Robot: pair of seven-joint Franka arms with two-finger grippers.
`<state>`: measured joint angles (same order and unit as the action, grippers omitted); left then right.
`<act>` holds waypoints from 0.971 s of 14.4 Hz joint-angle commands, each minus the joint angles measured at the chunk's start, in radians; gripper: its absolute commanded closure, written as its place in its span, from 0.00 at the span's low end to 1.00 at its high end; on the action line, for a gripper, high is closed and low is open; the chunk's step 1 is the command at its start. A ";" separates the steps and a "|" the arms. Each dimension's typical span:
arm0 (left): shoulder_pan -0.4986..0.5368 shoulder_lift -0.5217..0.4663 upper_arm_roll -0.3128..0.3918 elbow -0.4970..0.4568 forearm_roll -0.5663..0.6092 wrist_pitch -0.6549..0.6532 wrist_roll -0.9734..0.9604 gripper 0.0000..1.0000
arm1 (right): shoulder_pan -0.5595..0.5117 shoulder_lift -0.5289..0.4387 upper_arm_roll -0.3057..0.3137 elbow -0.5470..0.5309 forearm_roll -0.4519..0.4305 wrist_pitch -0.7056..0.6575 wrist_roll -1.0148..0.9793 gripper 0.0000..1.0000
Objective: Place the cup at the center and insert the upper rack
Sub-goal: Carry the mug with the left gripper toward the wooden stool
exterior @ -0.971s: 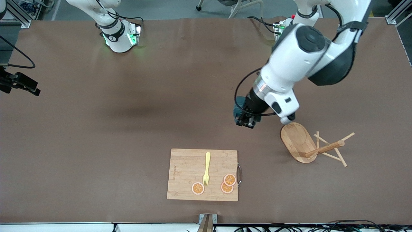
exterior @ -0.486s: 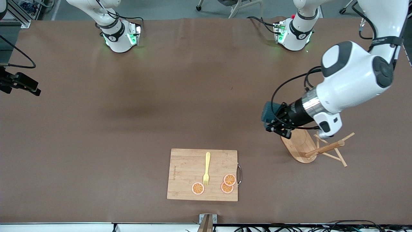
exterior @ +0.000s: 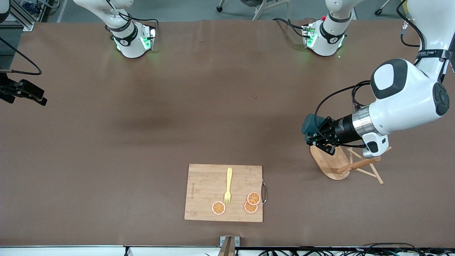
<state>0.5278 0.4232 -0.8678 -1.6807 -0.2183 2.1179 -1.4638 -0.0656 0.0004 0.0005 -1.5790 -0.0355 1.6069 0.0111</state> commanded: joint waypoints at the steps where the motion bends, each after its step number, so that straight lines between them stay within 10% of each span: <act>1: 0.041 -0.001 -0.017 -0.017 -0.021 0.013 0.049 0.98 | 0.004 -0.030 -0.002 -0.024 0.011 -0.001 -0.011 0.00; 14: 0.093 0.052 -0.016 -0.027 -0.023 0.123 0.144 0.97 | 0.009 -0.030 -0.002 -0.024 0.011 -0.002 -0.011 0.00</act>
<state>0.5976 0.4862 -0.8684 -1.6896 -0.2201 2.2292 -1.3496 -0.0607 0.0001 0.0010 -1.5790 -0.0355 1.6065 0.0106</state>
